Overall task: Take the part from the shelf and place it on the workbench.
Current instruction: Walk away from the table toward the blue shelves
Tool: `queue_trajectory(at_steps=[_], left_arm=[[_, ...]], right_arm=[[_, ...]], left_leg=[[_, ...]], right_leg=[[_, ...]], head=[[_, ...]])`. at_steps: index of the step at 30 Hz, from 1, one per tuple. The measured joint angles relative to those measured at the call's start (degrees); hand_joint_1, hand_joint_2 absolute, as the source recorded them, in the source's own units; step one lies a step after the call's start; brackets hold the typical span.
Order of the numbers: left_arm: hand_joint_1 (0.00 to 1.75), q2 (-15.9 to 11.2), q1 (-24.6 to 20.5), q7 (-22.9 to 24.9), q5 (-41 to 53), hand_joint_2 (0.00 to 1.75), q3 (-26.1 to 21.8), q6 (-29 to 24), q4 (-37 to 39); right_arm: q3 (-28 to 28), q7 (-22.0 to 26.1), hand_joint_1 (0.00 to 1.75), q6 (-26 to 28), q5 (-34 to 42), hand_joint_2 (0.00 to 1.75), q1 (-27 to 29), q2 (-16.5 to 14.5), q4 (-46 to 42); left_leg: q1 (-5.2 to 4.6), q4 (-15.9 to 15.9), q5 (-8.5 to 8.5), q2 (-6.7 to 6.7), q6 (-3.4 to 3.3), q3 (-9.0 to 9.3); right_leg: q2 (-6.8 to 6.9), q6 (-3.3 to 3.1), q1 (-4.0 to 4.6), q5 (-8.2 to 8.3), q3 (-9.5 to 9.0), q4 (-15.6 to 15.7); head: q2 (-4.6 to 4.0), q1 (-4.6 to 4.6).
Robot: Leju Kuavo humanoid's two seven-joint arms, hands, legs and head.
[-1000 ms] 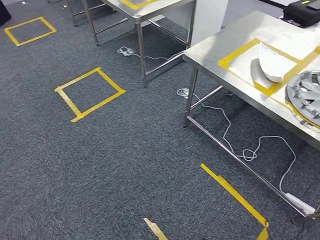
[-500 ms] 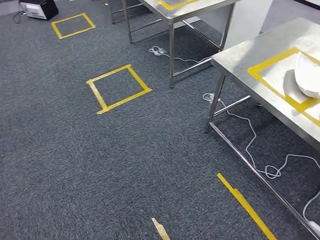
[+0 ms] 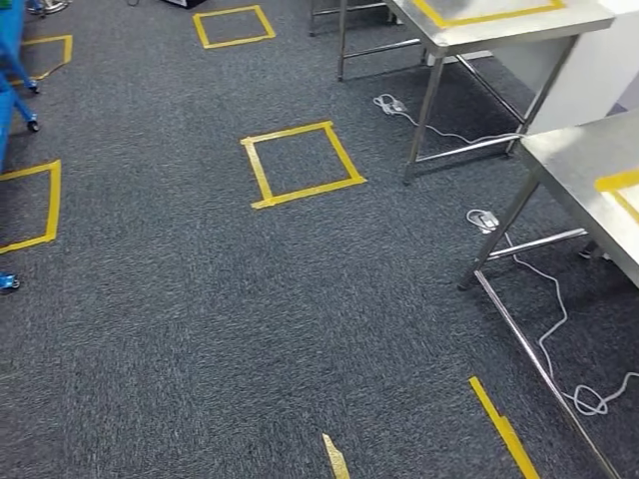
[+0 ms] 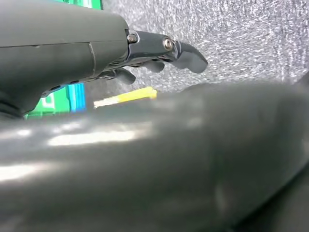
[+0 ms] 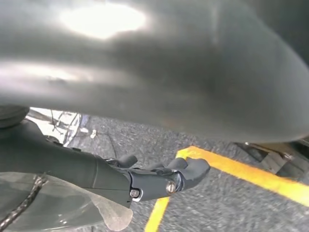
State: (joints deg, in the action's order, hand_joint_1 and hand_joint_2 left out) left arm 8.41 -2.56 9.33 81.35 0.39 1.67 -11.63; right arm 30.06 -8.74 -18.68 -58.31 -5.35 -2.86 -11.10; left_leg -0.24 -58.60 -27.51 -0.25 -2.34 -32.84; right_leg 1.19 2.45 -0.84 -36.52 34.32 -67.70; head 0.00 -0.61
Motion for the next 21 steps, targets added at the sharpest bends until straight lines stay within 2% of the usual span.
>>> queue_trajectory(at_steps=[1,2,3,4,5,7,8,9,10,11,13,15,16,17,18,19,20,21], left_arm=[[0.00,0.06,-0.03,0.00,0.10,0.00,0.00,0.01,0.00],[0.00,0.09,-0.01,0.00,0.19,0.00,0.00,0.01,0.00],[0.00,0.09,0.02,0.00,0.25,0.00,0.00,0.01,0.00],[0.00,0.09,0.05,0.00,0.27,0.00,0.00,-0.01,0.00],[0.00,0.11,0.04,0.00,0.29,0.00,0.00,-0.02,0.00],[0.00,0.16,-0.07,0.00,0.34,0.00,0.00,-0.04,0.00],[0.00,0.20,-0.09,0.00,0.36,0.00,0.01,-0.05,0.00],[0.00,0.20,-0.06,0.00,0.37,0.00,0.01,-0.07,0.01],[0.00,0.19,0.01,0.00,0.38,0.00,0.01,-0.07,0.01],[0.00,0.16,0.10,0.00,0.38,0.00,0.01,-0.08,0.02],[0.00,0.09,0.09,0.00,0.38,0.00,0.00,-0.08,0.02],[0.00,0.07,-0.14,0.00,0.38,0.00,0.00,-0.09,0.02],[0.00,0.07,-0.27,-0.01,0.37,0.00,0.00,-0.10,0.02],[0.00,0.05,-0.37,-0.04,0.37,0.00,0.00,-0.11,0.02],[0.00,0.04,-0.41,-0.07,0.37,0.00,0.00,-0.11,0.02],[0.00,0.04,-0.40,-0.10,0.37,0.00,0.00,-0.12,0.02],[0.00,0.07,-0.37,-0.13,0.38,0.00,0.00,-0.12,0.02],[0.00,0.14,-0.30,-0.13,0.38,0.00,0.00,-0.09,0.02]], right_arm=[[0.01,-0.01,0.00,0.01,-0.01,0.00,0.18,-0.01,0.00],[0.03,-0.01,0.00,-0.01,-0.02,0.00,0.36,-0.01,0.00],[0.05,-0.02,0.00,-0.01,-0.03,0.00,0.51,-0.01,0.00],[0.07,-0.02,0.00,0.00,-0.05,0.00,0.58,0.00,0.00],[0.09,-0.02,0.00,0.00,-0.07,0.00,0.57,0.01,0.00],[0.15,-0.01,0.00,0.01,-0.10,0.00,0.51,0.05,0.00],[0.18,-0.01,0.00,0.00,-0.10,0.00,0.47,0.07,0.00],[0.19,-0.02,0.00,0.01,-0.11,0.00,0.39,0.08,0.00],[0.19,-0.01,0.00,0.00,-0.12,0.00,0.31,0.08,0.00],[0.19,-0.01,0.00,-0.03,-0.13,0.00,0.24,0.05,0.00],[0.20,0.00,0.00,-0.04,-0.14,0.00,0.33,0.04,0.00],[0.22,0.00,0.00,-0.02,-0.14,0.00,0.50,0.07,0.00],[0.23,-0.01,0.00,-0.01,-0.15,0.00,0.54,0.08,0.00],[0.23,-0.01,0.00,-0.01,-0.15,0.00,0.55,0.08,0.00],[0.23,-0.02,0.00,-0.02,-0.15,0.00,0.56,0.08,0.00],[0.23,-0.01,0.00,-0.06,-0.14,0.00,0.56,0.08,0.00],[0.24,0.01,0.00,-0.08,-0.10,0.00,0.56,0.08,0.00],[0.25,0.02,0.00,-0.11,-0.05,0.00,0.60,0.11,0.00]], left_leg=[[-0.06,0.00,0.01,0.84,-0.13,-0.01],[-0.13,-0.01,0.01,1.72,-0.17,0.03],[-0.18,-0.01,0.01,2.58,-0.18,0.10],[-0.22,-0.02,0.00,3.48,-0.18,0.21],[-0.23,-0.02,-0.01,4.35,-0.15,0.33],[-0.33,-0.14,-0.10,5.84,0.09,0.35],[-0.28,-0.18,-0.10,6.43,0.33,0.23],[-0.18,-0.18,-0.03,6.99,0.67,0.06],[-0.03,-0.12,0.06,7.58,1.01,-0.10],[0.06,-0.19,0.01,7.45,1.32,-0.18],[-0.03,-2.19,-1.36,4.87,1.90,-1.03],[0.05,-8.04,-4.47,1.74,2.45,-3.72],[0.21,-11.57,-5.94,1.25,2.71,-5.42],[0.36,-14.15,-6.66,1.06,2.93,-6.63],[0.49,-15.02,-6.35,0.94,3.10,-6.99],[0.60,-13.79,-5.02,0.70,3.19,-6.30],[0.69,-10.72,-2.96,0.07,3.20,-4.72],[0.62,-7.15,-1.28,-1.41,3.13,-2.90]], right_leg=[[-0.66,-0.06,0.05,-1.25,2.07,-3.78],[-0.94,-0.16,0.10,-1.49,3.57,-6.12],[-1.08,-0.29,0.16,-0.68,4.17,-6.49],[-1.35,-0.49,0.19,1.31,3.61,-4.38],[-2.03,-0.73,0.21,3.82,2.21,-0.63],[-4.39,-1.12,0.10,6.97,-0.97,6.72],[-5.22,-1.23,0.10,7.36,-1.92,8.62],[-5.50,-1.32,0.14,7.19,-2.36,9.29],[-5.02,-1.44,0.19,7.24,-2.67,9.58],[-4.42,-1.71,0.19,7.37,-2.83,9.81],[-2.96,-2.35,0.08,7.53,-3.38,10.41],[-1.29,-2.81,0.12,7.37,-3.80,10.66],[-0.39,-2.91,0.18,7.21,-3.92,10.66],[0.51,-2.93,0.21,7.03,-4.09,10.65],[1.38,-2.88,0.22,6.82,-4.29,10.64],[2.18,-2.80,0.22,6.61,-4.54,10.64],[2.89,-2.66,0.21,6.38,-4.86,10.63],[3.51,-2.46,0.26,6.14,-5.08,10.65]], head=[[0.00,0.07],[0.00,0.08],[0.00,0.08],[0.00,0.08],[0.00,0.08],[0.00,0.04],[0.00,0.02],[0.00,0.00],[0.00,0.01],[0.00,0.00],[0.00,-0.21],[0.00,-0.40],[0.00,-0.43],[0.00,-0.41],[0.00,-0.43],[0.00,-0.44],[0.00,-0.44],[0.00,-0.44]])
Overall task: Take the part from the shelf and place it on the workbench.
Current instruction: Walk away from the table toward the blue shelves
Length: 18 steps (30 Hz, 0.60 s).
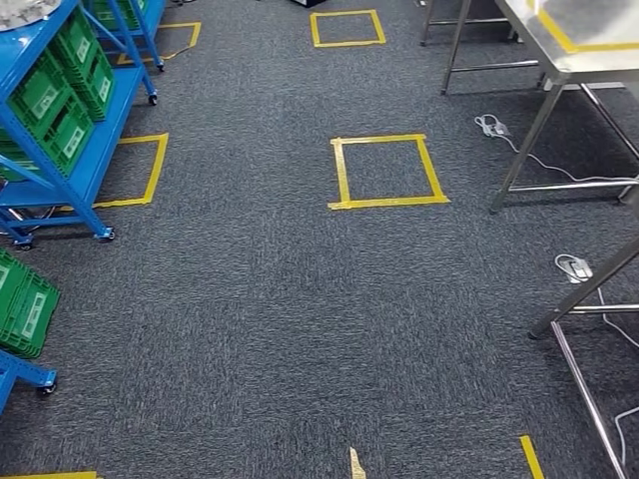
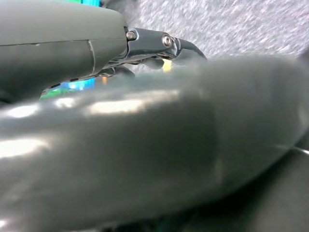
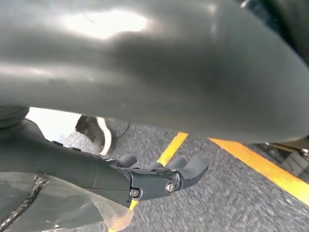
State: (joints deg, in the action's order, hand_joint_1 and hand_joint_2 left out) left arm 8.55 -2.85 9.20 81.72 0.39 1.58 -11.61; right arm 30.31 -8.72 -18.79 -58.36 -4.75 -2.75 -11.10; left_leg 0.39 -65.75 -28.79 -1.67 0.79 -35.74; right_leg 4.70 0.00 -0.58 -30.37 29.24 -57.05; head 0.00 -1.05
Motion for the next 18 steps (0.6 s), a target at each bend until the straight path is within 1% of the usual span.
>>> queue_trajectory(at_steps=[1,2,3,4,5,6,7,8,9,10,11,12,13,14,15,16,17,18], left_arm=[[0.00,0.12,0.06,0.01,0.01,0.00,0.00,0.08,0.00],[0.00,0.26,0.13,0.05,0.01,0.00,0.00,0.23,0.00],[0.00,0.39,0.27,0.13,0.02,0.00,0.00,0.42,0.00],[0.00,0.50,0.43,0.21,0.03,0.00,-0.01,0.62,0.01],[0.00,0.52,0.58,0.29,0.04,0.00,-0.01,0.80,0.02],[0.00,0.50,0.71,0.32,0.06,0.00,-0.02,0.90,0.03],[0.00,0.45,0.73,0.23,0.17,0.00,-0.03,0.86,0.04],[0.00,0.40,0.69,0.03,0.37,0.00,-0.01,0.60,0.04],[0.00,0.39,0.65,-0.26,0.66,0.00,0.04,0.22,0.04],[0.00,0.38,0.61,-0.56,0.96,0.00,0.10,-0.19,0.04],[0.00,0.37,0.62,-0.77,1.18,0.00,0.15,-0.53,0.04],[0.00,0.35,0.66,-0.89,1.34,0.00,0.17,-0.74,0.04],[0.00,0.32,0.70,-0.92,1.41,0.00,0.17,-0.84,0.04],[0.00,0.31,0.72,-0.94,1.47,0.00,0.18,-0.91,0.04],[0.00,0.30,0.72,-0.96,1.51,0.00,0.19,-0.94,0.04],[0.00,0.30,0.68,-0.96,1.53,0.00,0.19,-0.94,0.04],[0.00,0.28,0.64,-0.94,1.57,0.00,0.20,-0.95,0.04],[0.00,0.26,0.62,-0.84,1.61,0.00,0.20,-0.97,0.04]], right_arm=[[0.03,0.02,0.00,-0.04,0.10,0.00,0.06,0.04,0.00],[0.11,-0.01,0.00,-0.10,0.24,0.00,0.15,0.12,0.00],[0.27,-0.05,0.00,-0.26,0.39,0.00,0.29,0.20,0.00],[0.50,-0.10,0.00,-0.51,0.57,0.00,0.42,0.26,0.00],[0.75,-0.14,0.00,-0.87,0.73,0.00,0.53,0.29,0.00],[0.96,-0.10,0.00,-1.24,0.78,0.00,0.61,0.30,0.00],[1.10,-0.05,0.00,-1.43,0.70,0.00,0.69,0.29,0.00],[1.16,-0.01,0.00,-1.43,0.50,0.00,0.80,0.28,0.00],[1.20,0.01,0.00,-1.24,0.24,0.00,0.95,0.27,0.01],[1.25,-0.01,0.00,-0.96,0.01,0.00,1.16,0.25,0.01],[1.31,-0.04,0.00,-0.77,-0.14,0.00,1.38,0.24,0.02],[1.35,-0.07,0.00,-0.65,-0.24,0.00,1.59,0.23,0.02],[1.38,-0.08,0.00,-0.57,-0.30,0.00,1.75,0.24,0.02],[1.39,-0.09,0.00,-0.52,-0.35,0.00,1.82,0.25,0.02],[1.40,-0.08,0.00,-0.48,-0.39,0.00,1.84,0.26,0.02],[1.41,-0.07,0.00,-0.45,-0.39,0.00,1.83,0.26,0.02],[1.42,0.02,0.00,-0.45,-0.42,0.00,1.81,0.26,0.02],[1.42,0.23,0.00,-0.47,-0.50,0.00,1.76,0.26,0.02]], left_leg=[[-0.25,3.28,1.04,-1.63,-0.20,1.55],[-0.52,5.40,1.44,-2.98,-0.57,2.46],[-0.81,6.34,1.23,-3.70,-0.94,2.72],[-0.99,6.67,1.15,-3.35,-1.35,2.60],[-0.96,6.73,1.22,-2.54,-1.76,2.51],[-0.90,6.90,1.32,-1.71,-2.05,2.55],[-0.79,7.06,1.41,-0.94,-2.40,2.64],[-0.66,7.20,1.47,-0.19,-2.74,2.76],[-0.61,7.23,1.47,0.52,-3.00,2.77],[-0.62,7.23,1.46,1.33,-3.21,2.76],[-0.65,7.23,1.45,2.20,-3.33,2.77],[-0.68,7.22,1.44,3.13,-3.38,2.82],[-0.69,7.21,1.44,4.07,-3.38,2.91],[-0.68,7.21,1.41,4.96,-3.34,3.03],[-0.63,7.19,1.37,5.79,-3.26,3.12],[-0.68,7.07,1.28,6.51,-3.07,3.11],[-0.69,6.99,1.26,7.16,-2.78,3.01],[-0.66,6.94,1.30,7.78,-2.46,2.83]], right_leg=[[0.59,0.30,0.16,-0.30,-0.21,-0.07],[1.19,0.65,0.34,-0.54,-0.33,-0.12],[1.87,0.99,0.51,-0.74,-0.40,-0.14],[2.65,1.28,0.63,-0.90,-0.57,-0.15],[3.31,1.58,0.60,-1.07,-0.70,-0.08],[2.94,1.86,0.49,-1.53,-0.73,-0.35],[1.59,2.09,0.34,-2.41,-0.26,-1.50],[-0.34,2.28,0.19,-3.83,0.94,-3.96],[-2.44,2.32,0.09,-5.54,2.86,-7.69],[-3.73,2.31,0.04,-7.12,5.21,-11.97],[-4.29,2.30,0.03,-8.00,7.32,-15.46],[-4.51,2.25,0.02,-7.77,8.65,-17.14],[-4.65,2.17,0.01,-6.39,8.91,-16.53],[-4.97,2.05,-0.02,-4.11,8.06,-13.69],[-6.02,1.94,-0.11,-1.71,6.57,-9.69],[-7.50,1.83,-0.28,-0.06,4.99,-5.82],[-8.75,1.72,-0.40,0.89,3.67,-3.04],[-9.67,1.61,-0.47,1.09,2.95,-1.63]], head=[[0.00,-0.03],[0.00,-0.02],[0.00,0.04],[0.00,0.10],[0.00,0.18],[0.00,0.31],[0.00,0.45],[0.00,0.63],[0.00,0.81],[0.00,0.92],[0.00,0.96],[0.00,0.96],[0.00,0.97],[0.00,0.96],[0.00,0.99],[0.00,0.99],[0.00,0.99],[0.00,0.99]])
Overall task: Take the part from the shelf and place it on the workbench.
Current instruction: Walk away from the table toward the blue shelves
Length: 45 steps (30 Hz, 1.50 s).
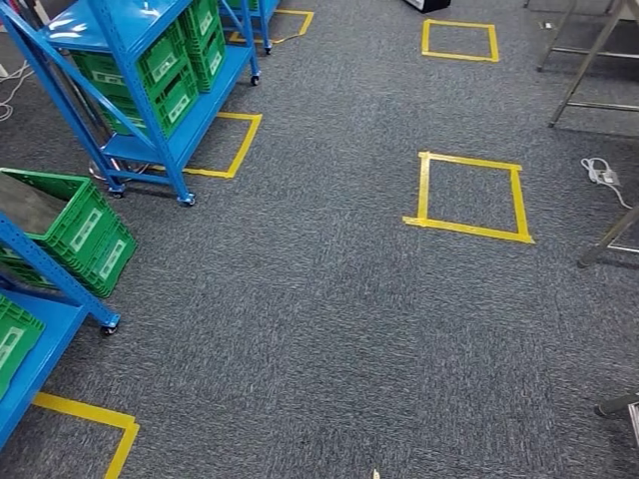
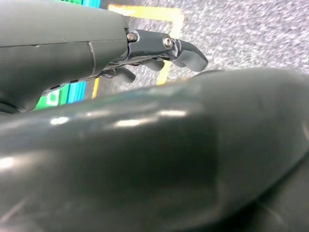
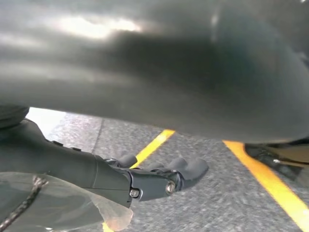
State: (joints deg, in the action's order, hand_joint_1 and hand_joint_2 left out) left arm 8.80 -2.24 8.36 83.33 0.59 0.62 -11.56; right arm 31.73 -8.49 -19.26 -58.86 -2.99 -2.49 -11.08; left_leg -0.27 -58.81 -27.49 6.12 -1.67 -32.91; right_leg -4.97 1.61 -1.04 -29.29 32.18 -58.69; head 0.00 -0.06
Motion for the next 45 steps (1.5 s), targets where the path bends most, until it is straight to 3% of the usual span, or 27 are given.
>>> queue_trajectory(at_steps=[2,3,5,7,9,10,12,13,15,16,18,20,22,24,25,27,29,31,33,35,37,39,40,41,42,43,45], left_arm=[[0.00,-0.12,0.00,0.47,0.33,0.00,0.03,-0.46,0.00],[0.00,-0.19,0.00,0.74,0.58,0.00,0.08,-0.97,0.00],[0.00,-0.34,-0.17,1.08,0.89,0.00,0.24,-2.11,0.00],[0.00,-0.47,-0.39,1.10,0.20,0.00,0.28,-2.61,0.00],[0.00,-0.66,-0.41,0.79,-1.36,0.00,-0.05,-2.55,0.00],[0.00,-0.74,-0.37,0.60,-2.16,0.00,-0.33,-2.40,0.00],[0.00,-0.82,-0.24,0.41,-3.44,0.00,-1.08,-1.94,0.00],[0.00,-0.84,-0.19,0.40,-3.97,0.00,-1.48,-1.65,0.00],[0.00,-0.87,-0.09,0.43,-4.76,0.00,-2.30,-1.28,0.00],[0.00,-0.89,0.00,0.42,-4.98,0.00,-2.65,-1.19,0.00],[0.00,-0.90,0.25,0.38,-4.75,0.00,-3.11,-1.28,0.00],[0.00,-0.87,0.27,0.33,-4.01,0.00,-3.22,-1.50,0.00],[0.00,-0.74,0.06,0.32,-3.57,0.00,-3.22,-1.67,0.00],[0.00,-0.60,0.02,0.32,-3.47,0.00,-3.22,-1.77,0.00],[0.00,-0.58,0.07,0.32,-3.46,0.00,-3.22,-1.84,0.00],[0.00,-0.50,0.11,0.32,-3.68,0.00,-3.26,-1.99,0.00],[0.00,-0.31,-0.06,0.32,-4.39,0.00,-3.48,-2.13,0.00],[0.00,-0.16,-0.25,0.38,-5.10,0.00,-3.93,-2.15,0.00],[0.00,-0.15,-0.30,0.57,-5.40,0.00,-4.37,-2.10,0.00],[0.00,-0.22,-0.44,0.81,-5.68,0.00,-4.71,-1.83,0.00],[0.00,-0.43,-0.79,1.03,-5.86,0.00,-5.07,-1.37,0.00],[0.00,-0.77,-1.06,1.20,-5.75,0.00,-5.38,-1.08,0.00],[0.00,-0.97,-1.11,1.22,-5.61,0.00,-5.48,-1.03,0.00],[0.00,-1.13,-1.13,1.16,-5.50,0.00,-5.54,-1.05,0.00],[0.00,-1.29,-1.14,1.04,-5.43,0.00,-5.60,-1.13,0.00],[0.00,-1.45,-1.19,0.87,-5.48,0.00,-5.69,-1.24,0.00],[0.00,-1.71,-1.54,0.63,-5.86,0.00,-5.98,-1.38,0.00]], right_arm=[[0.00,0.86,0.00,-0.08,-0.43,0.00,-0.10,0.00,-0.01],[-0.01,1.34,0.00,-0.17,-0.68,0.00,-0.14,0.00,-0.02],[-0.02,2.12,0.00,-0.57,-0.99,0.00,-0.10,0.04,-0.02],[0.00,3.04,0.00,-1.14,-0.89,0.00,0.01,0.16,-0.02],[0.02,3.83,0.00,-1.22,-0.81,0.00,0.05,0.25,-0.02],[0.03,3.93,0.00,-0.96,-0.91,0.00,0.04,0.26,-0.02],[0.02,3.73,0.00,-0.30,-1.27,0.00,0.04,0.26,-0.02],[0.02,3.62,0.00,-0.13,-1.43,0.00,0.04,0.27,-0.02],[0.03,3.77,0.00,-0.20,-1.55,0.00,0.01,0.30,-0.02],[0.03,3.91,0.00,-0.36,-1.54,0.00,-0.06,0.31,-0.02],[0.02,4.15,0.00,-0.75,-1.56,0.00,-0.39,0.32,-0.02],[0.01,4.28,0.00,-0.93,-1.70,0.00,-0.56,0.33,-0.02],[0.00,4.35,0.00,-0.97,-1.83,0.00,-0.46,0.33,-0.02],[-0.01,4.21,0.00,-0.96,-1.97,0.00,-0.24,0.33,-0.02],[-0.01,4.00,0.00,-0.85,-2.16,0.00,-0.12,0.36,-0.02],[-0.01,3.63,0.00,-0.48,-2.70,0.00,-0.01,0.47,-0.02],[-0.02,3.60,0.00,-0.20,-3.06,0.00,-0.01,0.58,0.00],[-0.01,3.65,0.00,-0.22,-2.88,0.00,-0.18,0.63,0.02],[0.05,3.62,0.00,-0.34,-2.07,0.00,-0.44,0.63,0.02],[0.26,3.55,0.00,-0.61,-1.33,0.00,-0.58,0.69,0.01],[0.52,3.27,0.00,-0.92,-1.17,0.00,-0.62,0.76,0.00],[0.78,2.85,0.00,-1.16,-1.19,0.00,-0.64,0.76,0.00],[0.89,2.73,0.00,-1.34,-1.21,0.00,-0.68,0.75,0.00],[0.97,2.73,0.00,-1.60,-1.26,0.00,-0.75,0.75,0.00],[1.01,2.79,0.00,-1.85,-1.33,0.00,-0.83,0.74,0.00],[1.02,2.85,0.00,-2.02,-1.41,0.00,-0.89,0.72,0.00],[1.03,2.89,0.00,-1.94,-1.54,0.00,-0.94,0.64,0.00]], left_leg=[[0.18,0.05,0.23,1.18,0.72,-0.34],[0.19,-0.20,0.06,0.80,1.01,-0.50],[0.07,-3.02,-1.80,-1.90,1.57,-1.75],[0.15,-9.95,-5.39,-4.77,2.08,-4.89],[0.33,-15.52,-7.24,-5.43,2.40,-7.42],[0.38,-15.54,-6.61,-5.56,2.43,-7.34],[0.33,-9.51,-2.84,-6.71,2.18,-4.16],[0.09,-5.71,-1.34,-8.11,1.95,-2.21],[-0.42,-0.84,-0.17,-10.18,1.33,0.04],[-0.65,-0.25,-0.42,-10.39,1.06,0.15],[-0.56,0.28,-0.23,-9.07,0.43,0.19],[-0.21,0.84,0.11,-7.70,-0.27,0.49],[0.00,1.01,0.26,-6.37,-0.76,0.53],[0.01,0.97,0.26,-4.79,-0.91,0.51],[0.04,0.95,0.24,-3.94,-0.91,0.57],[0.16,0.84,0.14,-2.27,-0.73,0.77],[0.18,0.44,-0.12,-0.81,-0.18,0.67],[0.25,0.17,-0.12,0.45,0.59,0.22],[0.46,0.18,0.04,1.34,1.23,-0.15],[0.35,-1.55,-1.15,-0.99,1.74,-0.95],[0.24,-7.65,-4.50,-4.51,2.15,-3.70],[0.33,-14.77,-7.29,-5.49,2.38,-7.04],[0.34,-16.19,-7.30,-5.58,2.40,-7.68],[0.33,-15.44,-6.23,-5.71,2.34,-7.26],[0.29,-12.55,-4.31,-6.12,2.16,-5.78],[0.13,-8.53,-2.26,-7.29,1.83,-3.78],[-0.58,-1.97,-0.13,-10.37,1.07,-0.66]], right_leg=[[0.62,-0.44,0.09,-0.06,-0.46,0.37],[1.32,-0.75,0.08,0.04,-0.59,0.55],[2.97,-1.44,-0.01,0.12,-0.97,0.97],[4.79,-1.93,0.15,-0.10,-1.20,1.06],[6.62,-2.09,0.30,-0.36,-1.33,1.05],[7.44,-2.07,0.33,-0.48,-1.45,1.05],[8.94,-1.91,0.38,-0.81,-1.90,1.05],[9.57,-1.73,0.51,-1.02,-2.15,1.01],[10.76,-1.24,0.81,-1.40,-2.38,0.91],[11.37,-0.98,0.94,-1.52,-2.44,0.92],[12.19,-0.41,0.89,-1.89,-2.70,0.95],[9.69,0.17,0.67,-3.56,-1.81,-1.34],[6.18,0.50,0.45,-6.77,1.67,-8.11],[5.21,0.69,0.35,-8.55,5.43,-14.60],[5.10,0.75,0.31,-7.88,6.16,-15.29],[4.41,0.80,0.11,-3.69,4.48,-10.22],[1.58,0.76,-0.30,-0.55,1.34,-3.05],[-0.21,0.38,-0.43,-0.18,-0.18,-0.09],[0.89,-0.31,-0.33,-0.12,-0.43,0.21],[2.41,-1.01,-0.37,-0.05,-0.70,0.47],[4.24,-1.58,-0.22,-0.24,-0.96,0.59],[6.17,-1.88,-0.01,-0.51,-1.15,0.58],[7.06,-1.93,0.06,-0.65,-1.26,0.58],[7.84,-1.93,0.11,-0.79,-1.44,0.58],[8.54,-1.89,0.15,-0.96,-1.69,0.58],[9.18,-1.81,0.20,-1.15,-1.96,0.58],[10.41,-1.40,0.52,-1.58,-2.32,0.48]], head=[[0.00,-0.04],[0.00,-0.06],[0.00,-0.27],[0.00,-0.46],[0.00,-0.47],[0.00,-0.48],[0.00,-0.48],[0.00,-0.46],[0.00,-0.44],[0.00,-0.44],[0.00,-0.41],[0.00,-0.16],[0.00,0.18],[0.00,0.27],[0.00,0.27],[0.00,0.27],[0.00,0.26],[0.00,0.24],[0.00,0.27],[0.00,0.02],[0.00,-0.30],[0.00,-0.34],[0.00,-0.36],[0.00,-0.36],[0.00,-0.37],[0.00,-0.37],[0.00,-0.41]])
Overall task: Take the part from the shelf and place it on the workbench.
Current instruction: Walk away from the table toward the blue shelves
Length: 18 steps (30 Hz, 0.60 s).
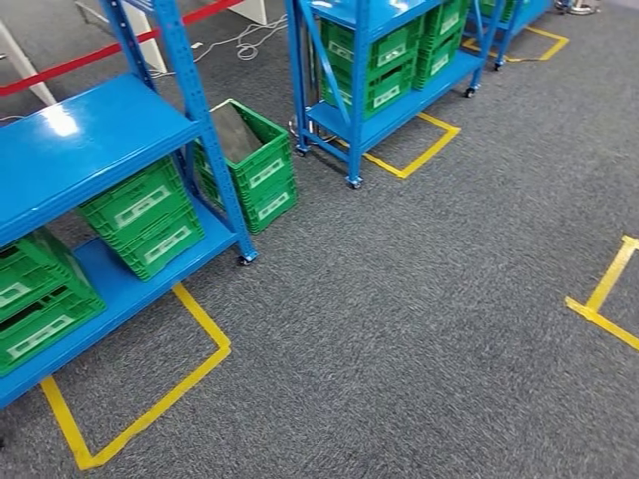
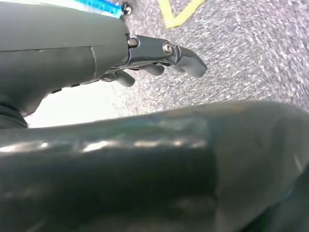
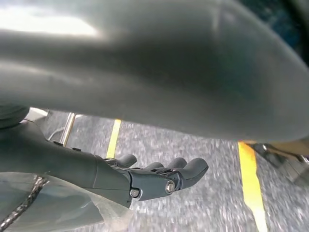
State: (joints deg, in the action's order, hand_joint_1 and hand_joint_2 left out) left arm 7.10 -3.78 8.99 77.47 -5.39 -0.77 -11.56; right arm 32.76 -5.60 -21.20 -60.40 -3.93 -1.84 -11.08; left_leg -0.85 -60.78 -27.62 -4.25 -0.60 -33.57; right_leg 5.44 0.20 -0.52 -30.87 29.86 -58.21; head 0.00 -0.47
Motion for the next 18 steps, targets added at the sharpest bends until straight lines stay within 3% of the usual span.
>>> queue_trajectory(at_steps=[1,3,4,6,7,8,9,10,11,12,14,16,17,18], left_arm=[[0.00,-0.09,-0.22,-0.05,-0.25,0.00,-0.17,0.04,0.00],[0.00,-0.27,-0.44,-0.09,-0.57,0.00,-0.51,0.12,0.00],[0.00,-0.34,-0.36,-0.31,-0.58,0.00,-0.67,0.03,0.00],[0.00,-0.40,-0.32,-1.76,0.21,0.00,-0.80,-0.71,0.00],[0.00,-0.39,-0.38,-2.95,1.01,0.00,-0.64,-1.32,0.00],[0.00,-0.39,-0.49,-4.10,1.93,0.00,-0.32,-2.03,0.00],[0.00,-0.41,-0.55,-5.00,2.75,0.00,0.07,-2.72,0.00],[0.00,-0.46,-0.55,-5.51,3.30,0.00,0.43,-3.31,0.00],[0.00,-0.56,-0.52,-5.74,3.66,0.00,0.69,-3.77,0.00],[0.00,-0.66,-0.50,-5.81,3.89,0.00,0.89,-4.03,0.00],[0.00,-0.84,-0.52,-5.90,4.12,0.00,1.27,-4.32,0.00],[0.00,-0.93,-0.54,-6.12,4.14,0.00,1.60,-4.65,0.00],[0.00,-0.97,-0.49,-6.23,4.11,0.00,1.68,-4.82,0.00],[0.00,-1.02,-0.37,-6.34,3.97,0.00,1.72,-4.95,0.00]], right_arm=[[0.01,-0.02,0.00,0.13,-0.05,0.00,-0.06,-0.04,0.00],[0.02,-0.04,0.00,0.30,-0.13,0.00,-0.31,-0.06,-0.01],[0.02,-0.04,0.00,0.31,-0.16,0.00,-0.48,-0.06,-0.02],[0.02,0.07,0.00,0.29,-0.17,0.00,-0.64,-0.06,-0.04],[0.02,0.20,0.00,0.25,-0.17,0.00,-0.66,-0.06,-0.04],[0.03,0.41,0.00,0.18,-0.17,0.00,-0.60,-0.05,-0.04],[0.04,0.63,0.00,0.09,-0.17,0.00,-0.49,-0.04,-0.03],[0.08,0.81,0.00,0.00,-0.17,0.00,-0.37,-0.02,-0.03],[0.15,0.94,0.00,-0.04,-0.17,0.00,-0.23,0.02,-0.03],[0.23,0.99,0.00,-0.07,-0.17,0.00,-0.12,0.06,-0.03],[0.37,1.02,0.00,-0.07,-0.15,0.00,0.00,0.14,-0.02],[0.45,1.21,0.00,-0.08,0.03,0.00,0.04,0.16,0.03],[0.51,1.39,0.00,-0.07,0.17,0.00,0.06,0.16,0.04],[0.60,1.59,0.00,-0.07,0.34,0.00,0.05,0.16,0.04]], left_leg=[[-0.32,1.41,0.05,-0.93,-0.29,0.53],[-0.41,1.97,-0.13,-0.10,-0.70,0.53],[-0.24,2.26,-0.01,0.66,-0.92,0.65],[0.22,2.74,0.27,2.13,-1.44,0.98],[0.37,2.80,0.32,2.86,-1.61,1.01],[0.44,2.78,0.33,3.69,-1.73,0.98],[0.47,2.77,0.32,4.56,-1.79,1.00],[0.48,2.75,0.29,5.46,-1.79,1.07],[0.52,2.71,0.24,6.37,-1.75,1.16],[0.59,2.64,0.16,7.27,-1.64,1.30],[0.67,2.37,-0.13,8.83,-1.17,1.39],[0.73,2.02,-0.24,10.22,-0.52,0.92],[0.80,1.95,-0.14,10.86,-0.19,0.65],[0.93,1.96,-0.04,11.52,0.09,0.44]], right_leg=[[0.65,0.26,0.15,-0.17,-0.06,-0.02],[1.95,0.81,0.26,-0.45,-0.35,0.16],[1.38,1.13,0.18,-0.78,-0.44,0.02],[-1.82,1.66,-0.09,-2.73,0.76,-2.84],[-3.75,1.81,-0.22,-4.32,2.37,-6.00],[-4.72,1.91,-0.28,-5.94,4.38,-9.83],[-5.10,1.99,-0.31,-6.98,6.38,-13.29],[-5.22,2.04,-0.31,-6.99,7.77,-15.24],[-5.31,2.07,-0.32,-5.81,8.23,-15.11],[-5.56,2.06,-0.37,-3.63,7.65,-12.77],[-7.82,2.10,-0.68,0.61,4.99,-5.49],[-10.12,1.84,-0.95,1.73,3.09,-1.36],[-10.43,1.57,-0.92,1.44,2.79,-1.04],[-9.86,1.22,-0.87,1.41,2.59,-0.87]], head=[[0.00,0.01],[0.00,-0.05],[0.00,0.03],[0.00,0.21],[0.00,0.33],[0.00,0.38],[0.00,0.40],[0.00,0.38],[0.00,0.38],[0.00,0.36],[0.00,0.39],[0.00,0.35],[0.00,0.31],[0.00,0.29]])
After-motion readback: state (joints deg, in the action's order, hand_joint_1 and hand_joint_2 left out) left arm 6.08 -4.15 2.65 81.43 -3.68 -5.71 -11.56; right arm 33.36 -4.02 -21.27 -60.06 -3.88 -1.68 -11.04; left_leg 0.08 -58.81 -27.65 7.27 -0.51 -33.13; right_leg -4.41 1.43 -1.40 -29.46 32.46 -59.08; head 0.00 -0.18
